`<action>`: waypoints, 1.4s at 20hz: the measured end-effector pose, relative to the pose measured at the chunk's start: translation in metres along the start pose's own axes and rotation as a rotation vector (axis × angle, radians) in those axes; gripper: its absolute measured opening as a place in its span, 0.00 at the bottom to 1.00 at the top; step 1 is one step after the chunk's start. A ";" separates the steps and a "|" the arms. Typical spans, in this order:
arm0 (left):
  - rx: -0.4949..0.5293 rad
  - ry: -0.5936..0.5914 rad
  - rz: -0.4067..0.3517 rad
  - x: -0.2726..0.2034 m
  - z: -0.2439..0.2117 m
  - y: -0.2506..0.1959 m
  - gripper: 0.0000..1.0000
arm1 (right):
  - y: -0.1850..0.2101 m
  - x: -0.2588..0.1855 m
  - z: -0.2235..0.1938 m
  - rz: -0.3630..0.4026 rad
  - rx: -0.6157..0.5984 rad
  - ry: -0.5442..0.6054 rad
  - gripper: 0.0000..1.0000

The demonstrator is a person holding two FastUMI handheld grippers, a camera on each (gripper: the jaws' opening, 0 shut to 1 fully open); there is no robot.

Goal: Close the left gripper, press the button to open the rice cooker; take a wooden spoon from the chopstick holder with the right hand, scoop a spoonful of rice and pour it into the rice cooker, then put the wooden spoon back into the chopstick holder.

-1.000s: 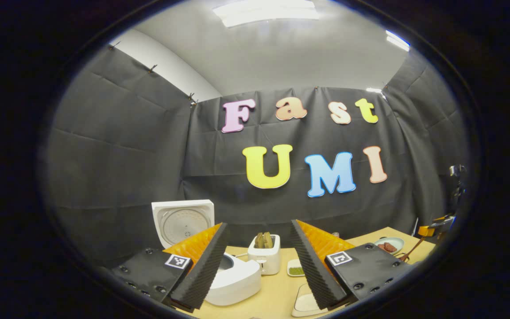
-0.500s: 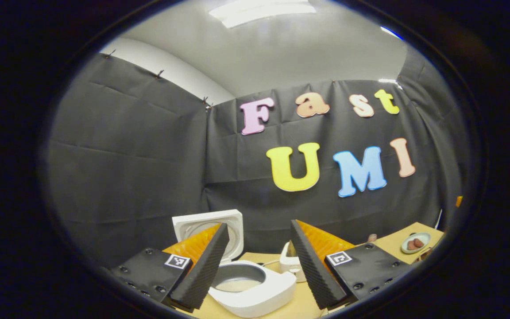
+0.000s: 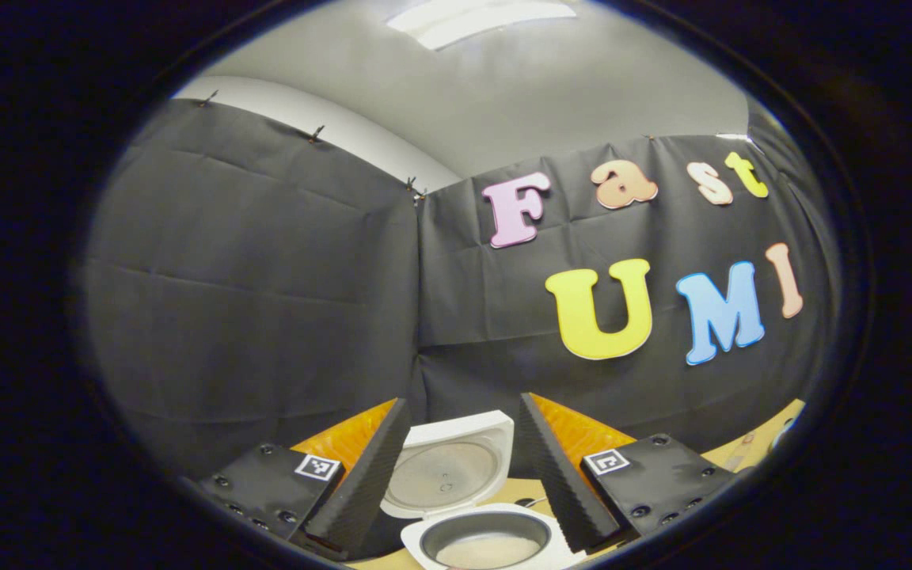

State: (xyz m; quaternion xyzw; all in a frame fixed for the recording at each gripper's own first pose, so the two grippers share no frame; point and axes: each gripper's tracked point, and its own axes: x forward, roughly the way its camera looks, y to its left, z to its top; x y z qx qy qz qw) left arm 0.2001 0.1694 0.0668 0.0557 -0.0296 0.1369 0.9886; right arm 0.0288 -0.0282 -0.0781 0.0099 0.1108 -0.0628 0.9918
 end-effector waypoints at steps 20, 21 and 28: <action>-0.095 0.283 0.107 0.181 -0.133 0.038 0.91 | 0.023 -0.035 -0.009 -0.067 -0.035 -0.009 0.98; -0.070 0.289 0.115 0.182 -0.136 0.037 0.96 | 0.023 -0.034 -0.011 -0.066 -0.033 -0.004 0.98; -0.048 0.325 0.106 0.177 -0.138 0.033 0.99 | 0.026 -0.024 -0.015 -0.022 -0.032 0.004 0.98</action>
